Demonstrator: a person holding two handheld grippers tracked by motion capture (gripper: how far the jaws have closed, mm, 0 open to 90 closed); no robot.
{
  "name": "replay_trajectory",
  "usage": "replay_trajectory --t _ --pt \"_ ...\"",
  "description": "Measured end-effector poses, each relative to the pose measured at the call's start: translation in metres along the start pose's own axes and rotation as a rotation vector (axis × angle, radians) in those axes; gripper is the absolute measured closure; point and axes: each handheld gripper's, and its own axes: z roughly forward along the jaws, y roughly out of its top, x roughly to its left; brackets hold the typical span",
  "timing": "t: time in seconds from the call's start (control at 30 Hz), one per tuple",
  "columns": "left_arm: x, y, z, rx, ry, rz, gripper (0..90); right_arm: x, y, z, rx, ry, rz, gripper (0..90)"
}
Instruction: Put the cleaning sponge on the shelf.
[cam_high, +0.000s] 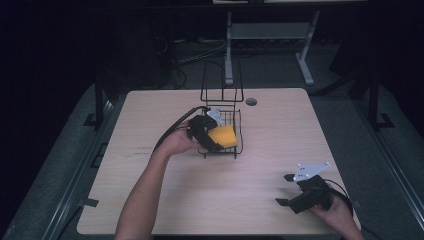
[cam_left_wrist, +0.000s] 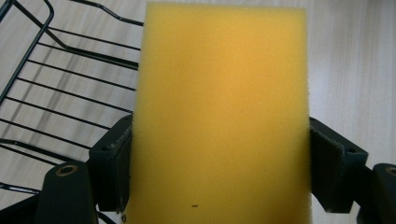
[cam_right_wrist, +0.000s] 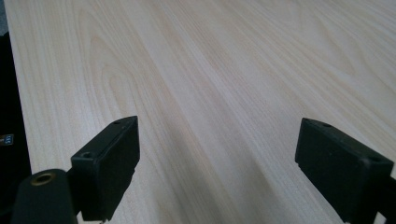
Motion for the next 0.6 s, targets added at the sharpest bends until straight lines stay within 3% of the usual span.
replay_trajectory --t 0.37,0.53,0.6 --pt "0.007 0.001 0.005 0.005 -0.003 -0.022 21.8 -0.001 -0.001 -0.001 0.000 0.001 0.003 13.6" --pt "0.011 0.009 0.006 0.010 -0.002 0.016 21.8 -0.002 -0.001 -0.001 -0.005 0.003 0.008 13.6" --pt "0.013 0.009 0.008 0.006 -0.014 0.003 21.8 -0.002 -0.001 -0.001 -0.006 0.002 0.010 13.6"
